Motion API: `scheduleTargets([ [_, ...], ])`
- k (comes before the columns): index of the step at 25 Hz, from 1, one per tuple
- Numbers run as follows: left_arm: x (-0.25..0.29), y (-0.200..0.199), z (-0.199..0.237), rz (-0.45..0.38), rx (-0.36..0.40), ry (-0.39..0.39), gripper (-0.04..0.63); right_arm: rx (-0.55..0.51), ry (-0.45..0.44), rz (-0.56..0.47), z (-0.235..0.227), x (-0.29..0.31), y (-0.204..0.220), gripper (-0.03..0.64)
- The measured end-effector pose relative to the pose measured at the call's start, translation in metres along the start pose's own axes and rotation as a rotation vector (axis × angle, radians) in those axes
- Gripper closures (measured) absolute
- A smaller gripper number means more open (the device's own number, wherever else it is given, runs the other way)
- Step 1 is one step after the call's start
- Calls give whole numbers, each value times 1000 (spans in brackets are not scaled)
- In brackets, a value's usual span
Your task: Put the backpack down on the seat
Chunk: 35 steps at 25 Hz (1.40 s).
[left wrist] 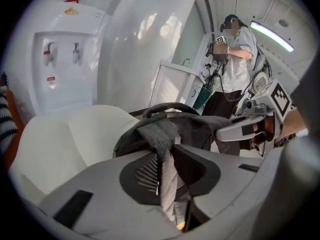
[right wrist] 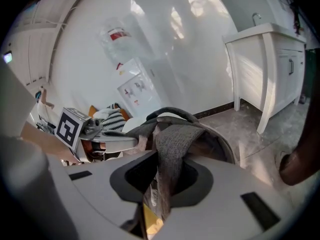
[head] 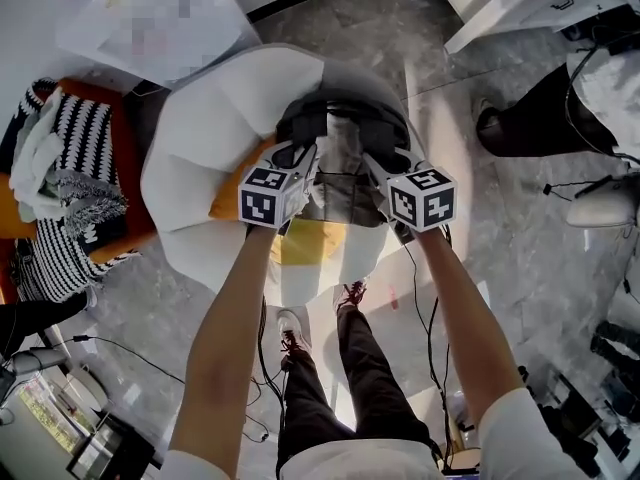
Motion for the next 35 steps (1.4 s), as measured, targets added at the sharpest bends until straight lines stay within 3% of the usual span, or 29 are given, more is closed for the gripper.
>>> scheduleTargets([
  [5,3,2,7,4,-5,-52,482,-16,29,-19,-5,-1,4,531],
  [7,4,1,11,5,-18,-70,389,-34,67,-14,-10,-4,8,510],
  [9,4,-1,13,1,-34,-77,350,-44,99,-11,-16,-10,12,471],
  [13,0,-4,17,-26,-57,-93,336,-61,124,-14,-22,-22,16,436],
  [20,-19,-6,23,-63,-40,-164,298,-36,153,-39,-28,-45,12,436],
  [35,-88,-3,18,-106,-53,-125,295,-83,190,-52,11,-86,-20,437],
])
Point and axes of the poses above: the fingertips, and each gripper's own axes: x forward along the fingers, z to its left, y out of its underside, the point moved 2 cm from there along -x, backward along the fingers, and after that the axes turned 15 degrees about -x, right-handed, at the moved point
